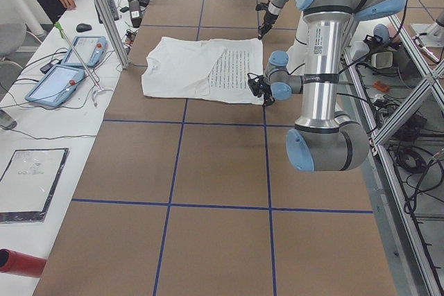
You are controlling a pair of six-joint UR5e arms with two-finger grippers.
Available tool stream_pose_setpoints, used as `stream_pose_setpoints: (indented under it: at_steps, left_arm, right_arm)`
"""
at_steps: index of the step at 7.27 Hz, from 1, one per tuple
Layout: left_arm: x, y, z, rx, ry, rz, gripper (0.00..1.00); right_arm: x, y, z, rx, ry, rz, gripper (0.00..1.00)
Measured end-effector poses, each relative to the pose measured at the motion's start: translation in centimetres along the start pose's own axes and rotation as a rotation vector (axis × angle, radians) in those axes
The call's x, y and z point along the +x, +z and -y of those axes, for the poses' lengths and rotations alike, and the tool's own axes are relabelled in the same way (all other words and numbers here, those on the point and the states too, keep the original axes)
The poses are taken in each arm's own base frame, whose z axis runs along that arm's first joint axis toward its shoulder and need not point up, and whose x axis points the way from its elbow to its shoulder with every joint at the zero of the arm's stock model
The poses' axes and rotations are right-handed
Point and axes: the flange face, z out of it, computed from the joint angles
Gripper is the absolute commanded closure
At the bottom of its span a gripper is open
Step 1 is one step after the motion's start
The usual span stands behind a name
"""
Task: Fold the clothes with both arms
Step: 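Lower both grippers to grasp the two hem corners nearest the robot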
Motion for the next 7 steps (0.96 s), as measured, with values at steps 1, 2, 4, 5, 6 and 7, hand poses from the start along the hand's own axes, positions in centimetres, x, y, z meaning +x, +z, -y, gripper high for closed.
stream_pose_setpoints:
  at_steps: [1,2,4,5,6,7]
  left_arm:
    - [0.0,0.0,-0.1,0.0,0.0,0.004,0.94]
    - [-0.1,0.0,-0.2,0.001,0.001,0.012,1.0]
    - [0.5,-1.5,-0.5,-0.003,0.002,0.018,1.0]
    - [1.0,-2.7,-0.7,-0.009,0.003,0.011,1.0]
    - [1.4,-3.5,-0.9,-0.016,0.003,0.002,1.0]
    - [1.8,-4.2,-1.0,-0.022,0.003,-0.009,1.0]
  right_arm:
    - [0.0,0.0,0.0,0.0,0.001,0.001,1.0]
    - [0.0,0.0,0.0,0.0,0.001,0.001,1.0]
    - [-0.1,0.0,0.0,0.0,0.001,0.001,1.0]
    - [-0.1,0.0,0.0,0.0,0.002,0.002,1.0]
    - [-0.2,-0.3,0.2,-0.001,0.005,0.005,1.0]
    - [-0.4,-0.9,0.6,-0.004,0.009,0.011,1.0]
